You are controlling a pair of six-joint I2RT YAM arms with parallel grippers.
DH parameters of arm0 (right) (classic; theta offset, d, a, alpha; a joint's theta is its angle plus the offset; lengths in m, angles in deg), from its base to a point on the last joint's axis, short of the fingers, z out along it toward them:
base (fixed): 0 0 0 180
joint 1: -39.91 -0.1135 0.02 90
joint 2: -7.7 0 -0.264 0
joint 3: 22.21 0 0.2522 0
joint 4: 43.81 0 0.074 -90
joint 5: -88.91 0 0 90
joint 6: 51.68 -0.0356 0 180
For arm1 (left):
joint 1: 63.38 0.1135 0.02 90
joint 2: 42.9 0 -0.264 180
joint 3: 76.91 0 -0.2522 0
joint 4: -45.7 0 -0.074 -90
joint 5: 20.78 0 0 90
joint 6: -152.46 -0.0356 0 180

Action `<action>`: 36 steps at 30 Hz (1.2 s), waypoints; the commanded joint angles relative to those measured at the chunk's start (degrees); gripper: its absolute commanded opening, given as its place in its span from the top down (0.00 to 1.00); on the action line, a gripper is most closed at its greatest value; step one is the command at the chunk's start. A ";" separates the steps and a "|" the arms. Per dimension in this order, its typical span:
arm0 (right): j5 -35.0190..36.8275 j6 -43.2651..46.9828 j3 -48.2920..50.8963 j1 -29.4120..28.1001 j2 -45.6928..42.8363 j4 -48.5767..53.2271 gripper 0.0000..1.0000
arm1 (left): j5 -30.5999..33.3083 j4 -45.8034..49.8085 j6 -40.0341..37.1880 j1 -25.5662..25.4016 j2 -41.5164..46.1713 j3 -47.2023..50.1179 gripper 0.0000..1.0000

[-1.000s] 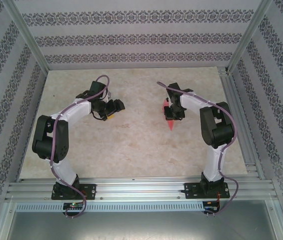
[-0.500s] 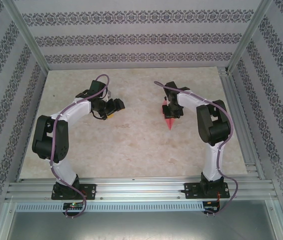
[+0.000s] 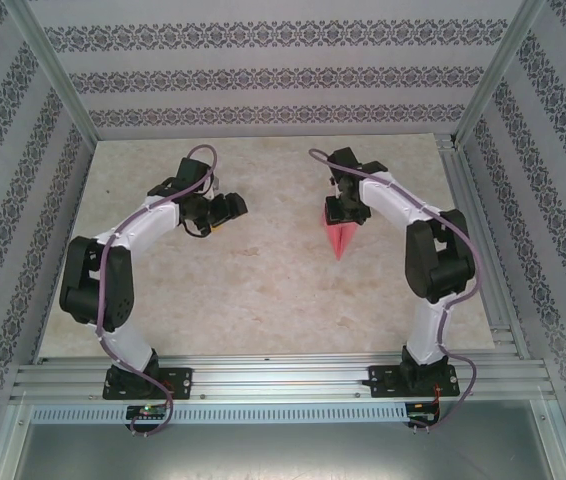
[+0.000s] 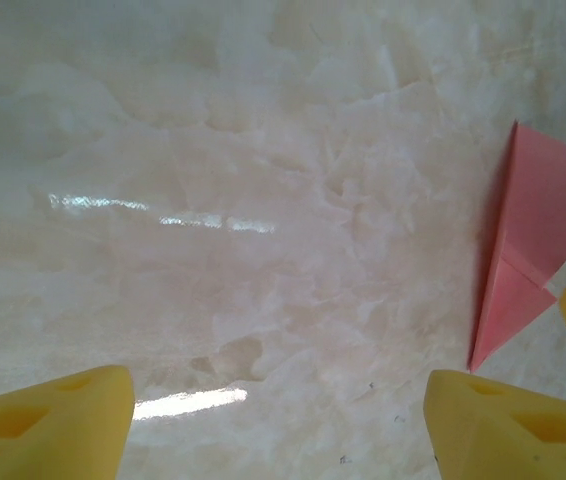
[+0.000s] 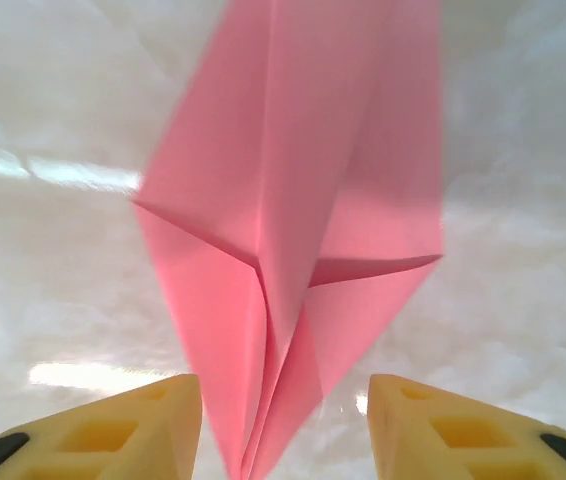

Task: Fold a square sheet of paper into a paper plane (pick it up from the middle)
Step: Reset both arms

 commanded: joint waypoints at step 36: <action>6.34 11.38 68.43 19.19 -21.12 -110.01 0.02 | 30.34 -82.66 -38.90 11.33 7.05 48.70 0.00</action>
